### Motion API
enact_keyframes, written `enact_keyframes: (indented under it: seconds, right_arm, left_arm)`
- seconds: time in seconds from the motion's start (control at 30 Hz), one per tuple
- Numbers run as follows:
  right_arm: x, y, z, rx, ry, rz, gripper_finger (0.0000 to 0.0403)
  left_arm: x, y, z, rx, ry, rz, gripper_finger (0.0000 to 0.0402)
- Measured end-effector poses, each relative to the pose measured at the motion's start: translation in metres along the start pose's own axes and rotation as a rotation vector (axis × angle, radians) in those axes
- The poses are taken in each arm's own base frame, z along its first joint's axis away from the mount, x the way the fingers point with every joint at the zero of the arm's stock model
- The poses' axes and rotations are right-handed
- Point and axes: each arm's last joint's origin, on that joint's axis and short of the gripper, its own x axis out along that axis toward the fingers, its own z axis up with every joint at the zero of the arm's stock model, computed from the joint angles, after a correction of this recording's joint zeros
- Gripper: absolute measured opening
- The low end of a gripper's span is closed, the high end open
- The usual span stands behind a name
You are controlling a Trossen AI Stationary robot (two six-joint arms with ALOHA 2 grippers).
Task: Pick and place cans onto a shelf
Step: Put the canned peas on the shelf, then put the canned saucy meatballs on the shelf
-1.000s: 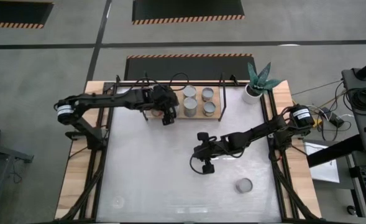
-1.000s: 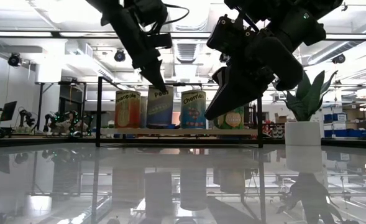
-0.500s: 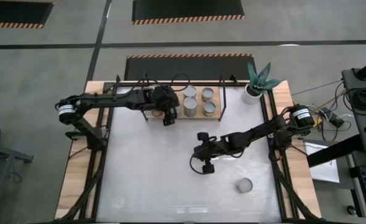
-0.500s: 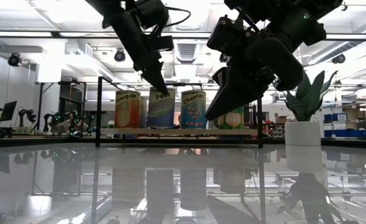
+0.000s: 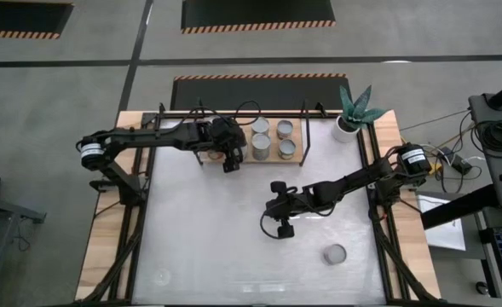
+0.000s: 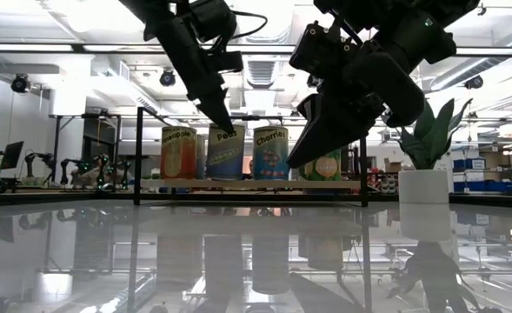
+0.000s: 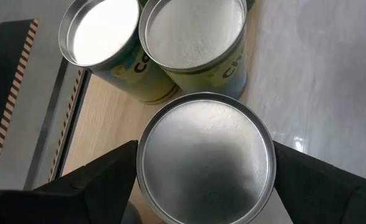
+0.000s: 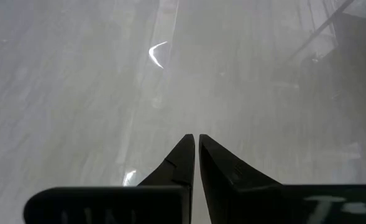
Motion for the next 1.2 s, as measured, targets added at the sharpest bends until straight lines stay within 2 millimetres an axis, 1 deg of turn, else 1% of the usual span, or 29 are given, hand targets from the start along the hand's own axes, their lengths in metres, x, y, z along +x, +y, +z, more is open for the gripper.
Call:
enact_keyframes:
  seconds: [0.23, 0.43, 0.73, 0.87, 1.0, 1.13, 1.2]
  right_arm:
    - [0.000, 0.000, 0.000, 0.005, 0.001, 0.000, 0.0013]
    - [0.000, 0.000, 0.000, 0.005, 0.001, 0.000, 0.0013]
    - [0.000, 0.000, 0.000, 0.005, 0.000, 0.000, 0.0013]
    - [0.000, 0.000, 0.000, 0.005, 0.001, 0.000, 0.0013]
    - [0.000, 0.000, 0.000, 0.006, 0.002, 0.000, 0.0013]
    - [0.000, 0.000, 0.000, 0.016, 0.003, 0.000, 0.0013]
    - [0.000, 0.000, 0.000, 0.017, 0.003, 0.000, 0.0013]
  left_arm:
    - [0.000, 0.001, 0.000, 0.007, 0.002, 0.008, 0.0356]
    - [-0.001, 0.001, 0.000, 0.010, 0.001, 0.008, 0.0363]
    - [-0.024, 0.005, 0.013, 0.023, 0.002, 0.002, 0.0363]
    - [-0.031, -0.001, 0.015, 0.044, -0.023, -0.005, 0.0363]
    - [-0.029, -0.013, 0.012, 0.085, -0.029, -0.016, 0.0360]
    - [-0.031, -0.025, 0.011, 0.156, -0.075, 0.045, 0.0340]
    - [-0.033, -0.026, 0.010, 0.179, -0.093, 0.068, 0.0324]
